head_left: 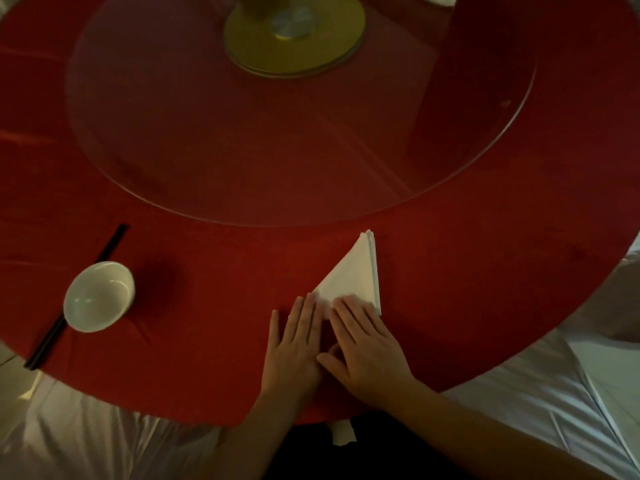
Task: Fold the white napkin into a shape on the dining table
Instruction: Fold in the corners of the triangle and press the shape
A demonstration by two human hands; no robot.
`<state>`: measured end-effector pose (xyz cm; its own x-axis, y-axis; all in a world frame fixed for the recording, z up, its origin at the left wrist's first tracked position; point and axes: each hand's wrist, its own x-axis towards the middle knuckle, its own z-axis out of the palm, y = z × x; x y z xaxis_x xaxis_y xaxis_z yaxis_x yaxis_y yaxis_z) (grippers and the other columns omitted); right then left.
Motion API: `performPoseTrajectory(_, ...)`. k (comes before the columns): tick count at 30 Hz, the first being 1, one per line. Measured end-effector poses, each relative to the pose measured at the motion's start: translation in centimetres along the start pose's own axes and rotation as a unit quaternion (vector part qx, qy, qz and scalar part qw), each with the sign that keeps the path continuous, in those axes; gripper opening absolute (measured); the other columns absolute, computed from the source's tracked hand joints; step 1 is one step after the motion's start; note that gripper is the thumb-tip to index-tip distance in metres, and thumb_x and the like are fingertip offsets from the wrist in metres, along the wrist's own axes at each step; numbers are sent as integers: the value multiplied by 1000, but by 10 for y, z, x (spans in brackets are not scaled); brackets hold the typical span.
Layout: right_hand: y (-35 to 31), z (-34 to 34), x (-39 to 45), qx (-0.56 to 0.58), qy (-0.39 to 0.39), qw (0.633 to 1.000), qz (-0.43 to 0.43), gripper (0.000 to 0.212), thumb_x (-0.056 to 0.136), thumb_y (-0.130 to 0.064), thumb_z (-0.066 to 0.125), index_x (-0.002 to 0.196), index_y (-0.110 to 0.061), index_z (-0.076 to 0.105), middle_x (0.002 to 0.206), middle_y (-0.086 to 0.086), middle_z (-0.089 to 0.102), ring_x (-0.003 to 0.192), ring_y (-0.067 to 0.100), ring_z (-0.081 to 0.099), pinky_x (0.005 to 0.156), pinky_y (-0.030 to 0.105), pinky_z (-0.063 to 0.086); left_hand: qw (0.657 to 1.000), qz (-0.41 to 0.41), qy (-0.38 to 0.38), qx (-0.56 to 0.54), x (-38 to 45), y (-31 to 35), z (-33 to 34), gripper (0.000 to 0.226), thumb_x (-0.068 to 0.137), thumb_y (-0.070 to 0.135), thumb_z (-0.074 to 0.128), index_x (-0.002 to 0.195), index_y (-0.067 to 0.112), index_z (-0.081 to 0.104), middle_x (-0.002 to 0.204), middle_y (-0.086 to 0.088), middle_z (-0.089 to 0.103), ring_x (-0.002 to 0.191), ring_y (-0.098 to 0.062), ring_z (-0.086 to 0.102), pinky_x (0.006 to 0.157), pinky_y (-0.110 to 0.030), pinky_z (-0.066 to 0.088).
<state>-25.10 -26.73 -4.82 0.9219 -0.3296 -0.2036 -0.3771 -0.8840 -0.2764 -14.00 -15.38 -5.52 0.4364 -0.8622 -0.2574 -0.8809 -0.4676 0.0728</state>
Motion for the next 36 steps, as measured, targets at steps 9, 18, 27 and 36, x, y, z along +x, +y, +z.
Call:
performPoseTrajectory(9,35,6,-16,-29,12,997,72,88,90,-73,23,146,-5,24,156,13,21,145,25,17,115,49,15,999,-17,12,-33,2,0,8,78,94,66,18,152,15,4,160,-5,3,147,-23,0,115,-50,3)
performPoseTrajectory(18,37,1,-16,-11,-37,996,80,94,82,-82,7,148,-15,-6,159,4,-7,145,19,-11,116,45,-7,998,-31,-42,-24,4,1,2,81,87,73,-1,147,22,-20,156,2,-22,142,-20,-22,115,-51,-11)
performPoseTrajectory(27,51,-28,-14,119,-6,991,63,79,88,-71,21,151,-25,10,160,-7,-6,147,15,-3,115,37,6,997,-43,-10,-63,5,2,-17,79,84,72,-7,147,24,-14,156,1,-22,141,-18,-27,115,-44,-12)
performPoseTrajectory(36,64,-81,55,355,66,870,334,22,83,-40,62,85,-18,62,70,-8,55,61,8,51,53,27,36,901,-339,44,-268,21,12,-48,60,85,57,54,128,16,46,128,-9,47,118,-29,41,94,-41,38)
